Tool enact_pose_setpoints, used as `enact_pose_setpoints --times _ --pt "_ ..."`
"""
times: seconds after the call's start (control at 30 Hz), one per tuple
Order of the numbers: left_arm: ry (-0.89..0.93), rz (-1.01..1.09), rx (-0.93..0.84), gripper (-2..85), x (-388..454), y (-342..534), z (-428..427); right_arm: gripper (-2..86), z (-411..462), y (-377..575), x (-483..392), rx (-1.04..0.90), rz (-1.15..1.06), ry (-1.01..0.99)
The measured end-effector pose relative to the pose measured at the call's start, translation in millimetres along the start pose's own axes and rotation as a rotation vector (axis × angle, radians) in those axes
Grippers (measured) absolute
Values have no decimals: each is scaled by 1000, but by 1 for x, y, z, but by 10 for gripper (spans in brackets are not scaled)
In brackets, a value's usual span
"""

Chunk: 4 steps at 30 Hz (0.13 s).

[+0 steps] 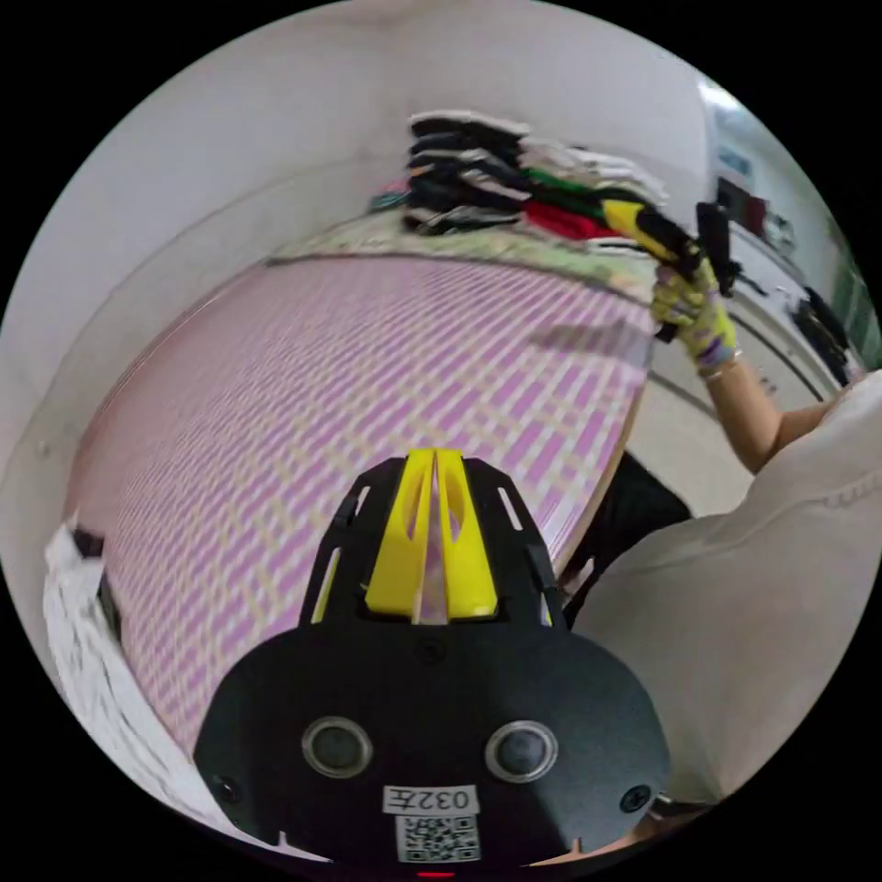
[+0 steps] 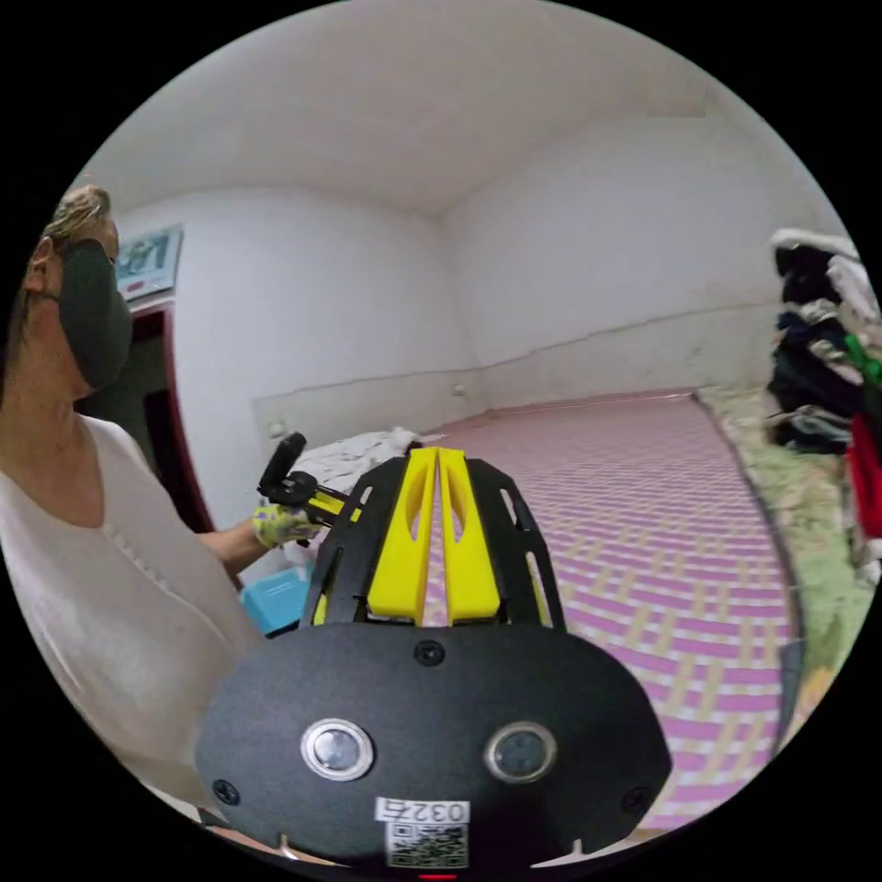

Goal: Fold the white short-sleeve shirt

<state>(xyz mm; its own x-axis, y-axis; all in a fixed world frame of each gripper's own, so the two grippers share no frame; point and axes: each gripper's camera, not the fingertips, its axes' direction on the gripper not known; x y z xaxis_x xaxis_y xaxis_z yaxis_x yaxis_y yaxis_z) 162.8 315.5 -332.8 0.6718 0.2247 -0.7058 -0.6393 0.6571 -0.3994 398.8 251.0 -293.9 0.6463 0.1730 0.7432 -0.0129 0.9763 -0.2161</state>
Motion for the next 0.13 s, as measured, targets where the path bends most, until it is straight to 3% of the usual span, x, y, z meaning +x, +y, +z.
enact_pose_setpoints --times 0.13 --pt "-77 -204 -42 -9 3 52 14 -10 44 5 23 -20 116 -248"
